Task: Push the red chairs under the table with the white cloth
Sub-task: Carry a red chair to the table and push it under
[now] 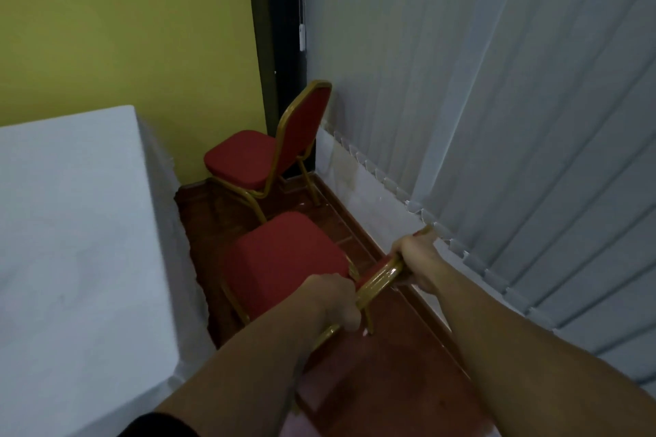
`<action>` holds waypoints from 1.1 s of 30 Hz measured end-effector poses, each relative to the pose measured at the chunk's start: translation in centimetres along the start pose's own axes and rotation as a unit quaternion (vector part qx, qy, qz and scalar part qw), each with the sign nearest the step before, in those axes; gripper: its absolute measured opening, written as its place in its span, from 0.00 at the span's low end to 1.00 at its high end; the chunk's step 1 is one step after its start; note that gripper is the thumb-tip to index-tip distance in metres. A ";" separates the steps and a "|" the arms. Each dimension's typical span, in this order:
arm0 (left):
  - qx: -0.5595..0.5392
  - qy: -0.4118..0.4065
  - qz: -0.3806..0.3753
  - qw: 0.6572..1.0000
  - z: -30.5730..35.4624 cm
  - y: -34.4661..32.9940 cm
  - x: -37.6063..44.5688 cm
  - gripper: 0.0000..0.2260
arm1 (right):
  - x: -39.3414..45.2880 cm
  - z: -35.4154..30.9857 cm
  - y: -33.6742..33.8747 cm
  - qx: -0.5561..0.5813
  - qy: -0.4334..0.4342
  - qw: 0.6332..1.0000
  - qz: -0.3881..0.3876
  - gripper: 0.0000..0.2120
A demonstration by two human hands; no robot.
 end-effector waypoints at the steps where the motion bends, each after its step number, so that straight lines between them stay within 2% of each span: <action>1: -0.007 0.012 -0.004 1.000 0.4 0.4 0.4 0.18 | 0.6 -0.6 0.2 -0.010 0.006 1.000 -0.013 0.43; 6: -0.059 0.057 0.018 0.996 0.6 1.1 2.4 0.17 | 3.4 -2.8 -0.1 -0.027 0.014 0.998 -0.058 0.45; 12: -0.109 0.093 0.079 0.987 -1.3 -0.6 3.4 0.22 | 5.8 -1.1 -0.7 0.035 0.020 0.999 0.012 0.35; 13: -0.115 0.100 0.080 0.985 -1.5 -0.9 3.5 0.23 | 5.5 -0.5 -1.2 0.057 0.018 0.998 0.002 0.38; 15: -0.130 0.111 0.070 0.983 -1.9 -1.3 3.9 0.24 | 5.1 0.6 -2.7 0.086 -0.002 0.995 -0.045 0.55; 16: -0.135 0.110 0.062 0.983 -2.0 -1.3 4.1 0.25 | 5.0 0.7 -2.9 0.086 -0.011 0.994 -0.060 0.60; 17: -0.138 0.108 0.053 0.983 -1.9 -1.2 4.3 0.25 | 5.1 0.7 -2.9 0.083 -0.018 0.994 -0.070 0.59; 20: -0.140 0.104 0.048 0.983 -1.7 -0.7 4.4 0.23 | 5.1 -0.2 -2.1 0.086 -0.029 0.991 -0.094 0.39; 21: -0.140 0.106 0.054 0.983 -1.7 -0.7 4.5 0.22 | 5.3 -0.5 -2.0 0.083 -0.024 0.992 -0.094 0.37; 26: -0.170 0.136 0.103 0.971 -2.5 -1.2 4.2 0.20 | 5.4 -0.8 -3.2 0.077 -0.006 0.991 -0.113 0.33; 30: -0.214 0.153 0.091 0.961 -1.8 -0.4 4.5 0.21 | 6.9 -2.5 -3.6 0.038 0.008 0.984 -0.173 0.27; 33: -0.250 0.172 0.097 0.948 -0.6 0.6 5.7 0.21 | 8.6 -4.4 -3.7 0.021 0.022 0.977 -0.212 0.29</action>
Point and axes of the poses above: each hand's wrist, its own x-axis towards the middle knuckle, its own y-axis out of the back of the hand, z = x × y, the point moved 4 cm from there along x, towards the middle knuckle, and after that the axes turned 7 degrees about -y, right-handed, at the moved point
